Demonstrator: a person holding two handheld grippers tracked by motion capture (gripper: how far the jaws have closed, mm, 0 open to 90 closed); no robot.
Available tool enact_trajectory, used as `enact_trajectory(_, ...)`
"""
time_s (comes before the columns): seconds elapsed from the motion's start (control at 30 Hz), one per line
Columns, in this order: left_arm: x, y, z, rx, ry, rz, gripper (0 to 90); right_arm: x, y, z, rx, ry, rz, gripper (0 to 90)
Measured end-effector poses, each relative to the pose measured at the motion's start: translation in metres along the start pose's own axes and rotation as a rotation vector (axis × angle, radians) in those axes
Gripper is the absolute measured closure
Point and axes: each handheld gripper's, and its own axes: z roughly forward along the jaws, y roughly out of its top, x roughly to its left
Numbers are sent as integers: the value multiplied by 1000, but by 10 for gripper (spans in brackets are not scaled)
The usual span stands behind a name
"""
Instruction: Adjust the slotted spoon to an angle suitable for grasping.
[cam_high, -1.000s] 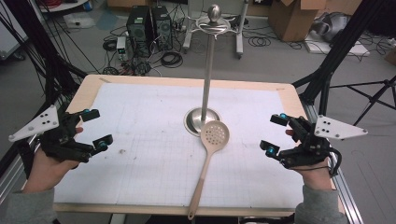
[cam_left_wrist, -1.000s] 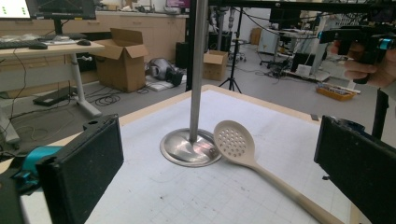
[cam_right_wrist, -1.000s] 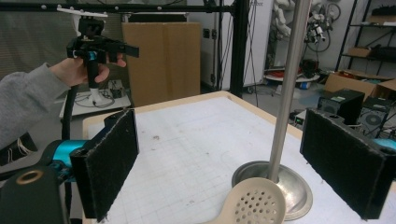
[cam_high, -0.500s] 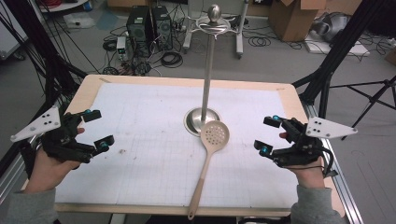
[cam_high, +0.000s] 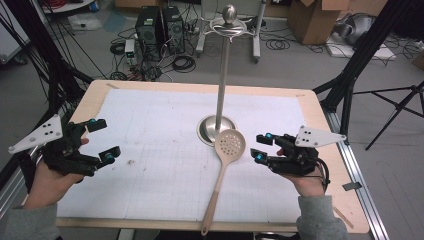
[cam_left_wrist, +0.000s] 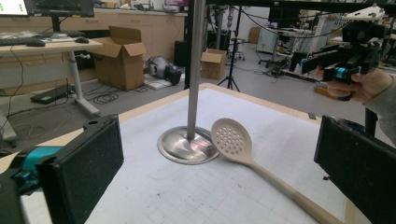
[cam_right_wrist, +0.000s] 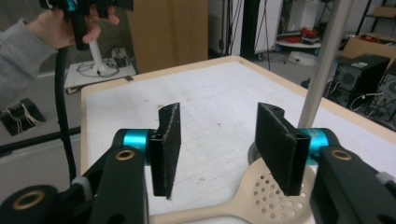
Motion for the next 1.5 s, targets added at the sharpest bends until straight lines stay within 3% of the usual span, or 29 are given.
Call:
enact_trajectory(0.13,0,-1,-2,5,0,-1,17,1,-4,9,17,-23,-14,540)
enact_trajectory(0.47,0,-4,-8,9,12,-8,17,0,-9,27,43,19,-29,764)
enact_trajectory(0.8,-2,-7,-11,18,9,-19,17,-3,-13,39,48,33,-28,881)
enact_trajectory(0.97,-3,-7,-13,17,11,-17,17,-4,-16,48,69,42,-37,893)
enact_trajectory(1.23,-4,-9,-12,31,11,-13,17,-8,-26,57,60,66,0,894)
enact_trajectory(1.5,-5,-11,-14,37,17,-12,18,-9,-36,74,117,85,-2,894)
